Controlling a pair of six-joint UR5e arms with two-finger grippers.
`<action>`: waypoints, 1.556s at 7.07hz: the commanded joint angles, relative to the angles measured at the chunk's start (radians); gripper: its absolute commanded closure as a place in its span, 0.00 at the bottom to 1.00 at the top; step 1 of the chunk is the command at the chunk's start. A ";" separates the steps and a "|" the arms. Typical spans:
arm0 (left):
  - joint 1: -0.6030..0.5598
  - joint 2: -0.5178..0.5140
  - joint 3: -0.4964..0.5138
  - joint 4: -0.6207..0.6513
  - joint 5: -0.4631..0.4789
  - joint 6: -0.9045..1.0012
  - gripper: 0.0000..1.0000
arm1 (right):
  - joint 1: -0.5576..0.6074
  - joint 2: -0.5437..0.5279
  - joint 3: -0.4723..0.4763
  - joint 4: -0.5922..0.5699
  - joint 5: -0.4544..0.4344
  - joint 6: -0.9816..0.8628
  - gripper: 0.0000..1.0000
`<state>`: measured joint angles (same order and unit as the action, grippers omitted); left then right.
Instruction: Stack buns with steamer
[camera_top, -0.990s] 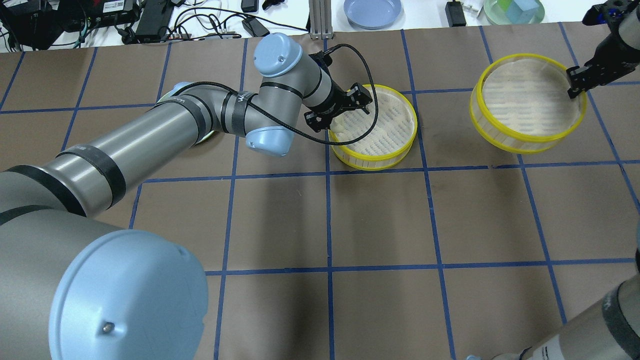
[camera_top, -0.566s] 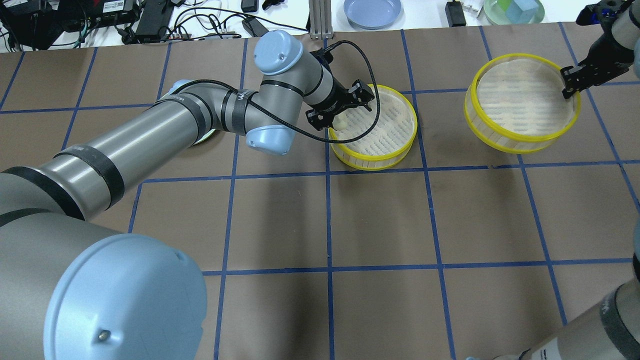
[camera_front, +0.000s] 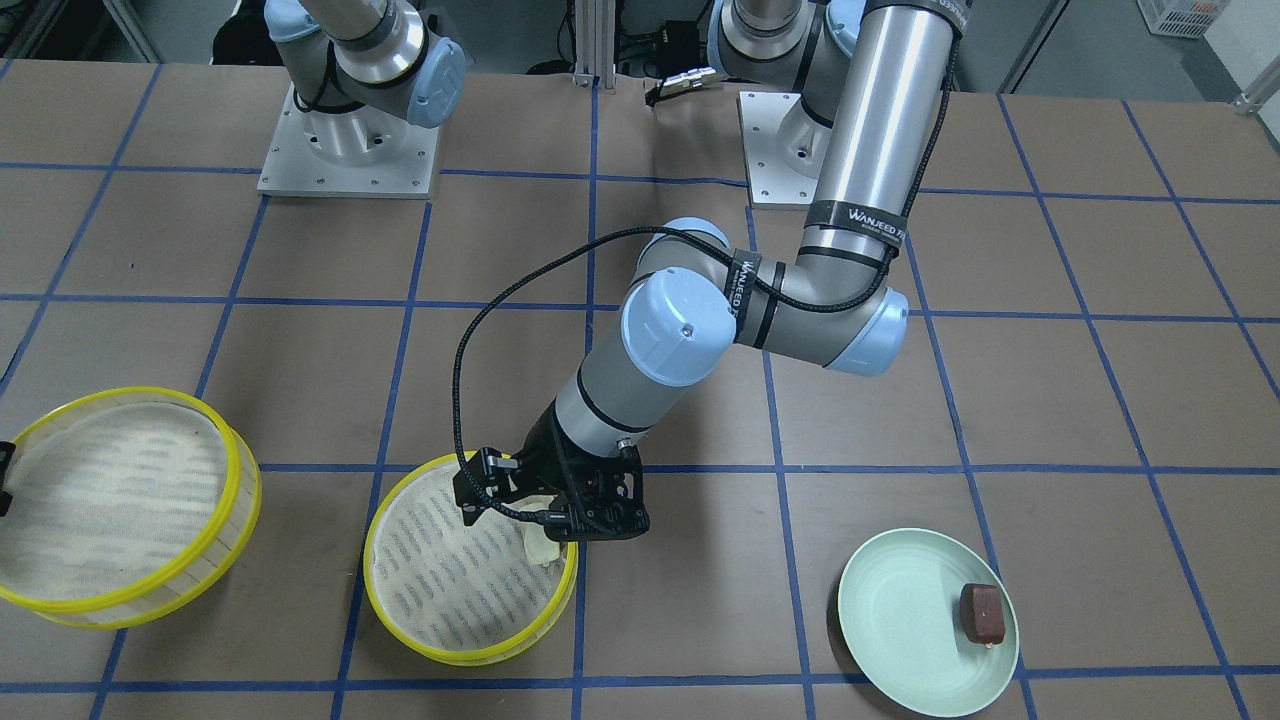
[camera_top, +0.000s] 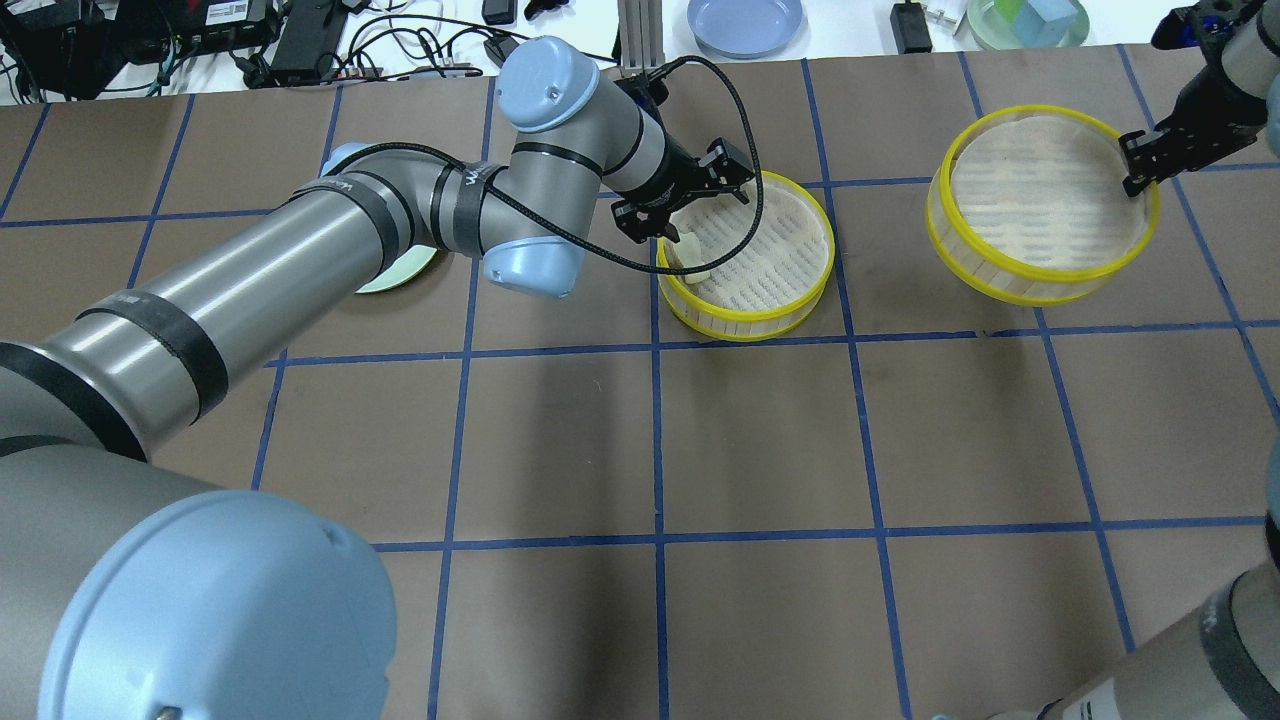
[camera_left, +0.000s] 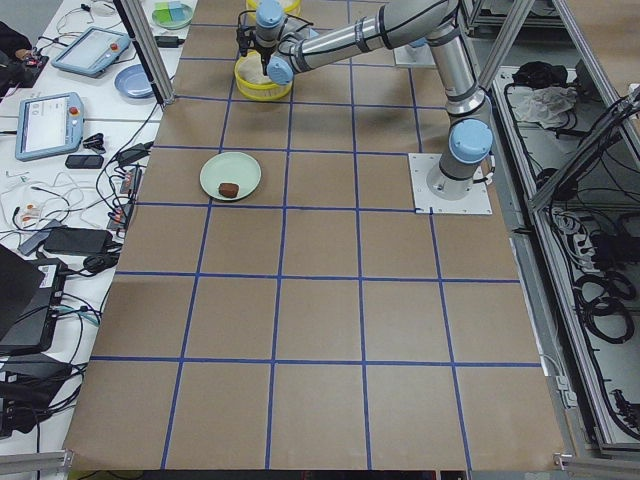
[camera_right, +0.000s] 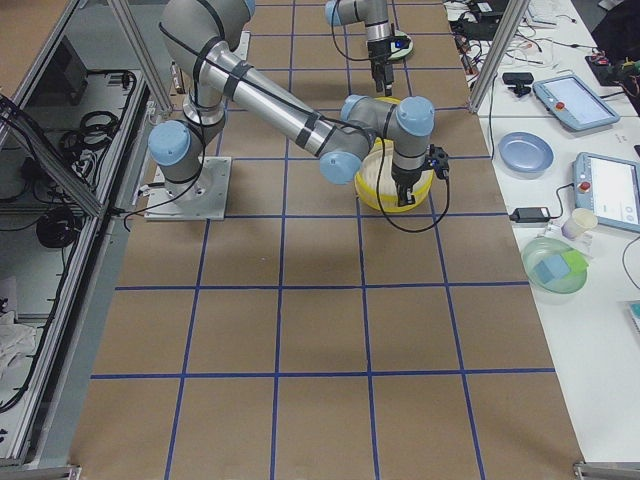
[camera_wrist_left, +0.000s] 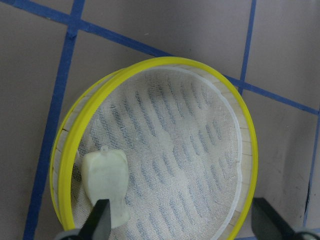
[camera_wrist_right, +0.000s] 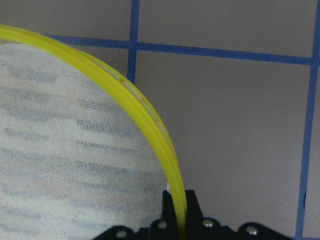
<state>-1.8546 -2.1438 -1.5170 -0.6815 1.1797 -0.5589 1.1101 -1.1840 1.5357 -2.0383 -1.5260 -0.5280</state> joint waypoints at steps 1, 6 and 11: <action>0.128 0.066 0.001 -0.133 0.137 0.278 0.00 | 0.074 -0.020 0.003 0.001 0.004 0.133 0.98; 0.481 0.076 -0.003 -0.244 0.343 0.819 0.00 | 0.382 -0.039 0.011 -0.010 0.016 0.515 0.97; 0.542 -0.100 0.001 -0.020 0.483 0.878 0.00 | 0.451 -0.019 0.075 -0.029 0.003 0.639 0.97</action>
<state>-1.3200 -2.2176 -1.5173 -0.7293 1.6638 0.3170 1.5575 -1.2041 1.5969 -2.0549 -1.5172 0.1145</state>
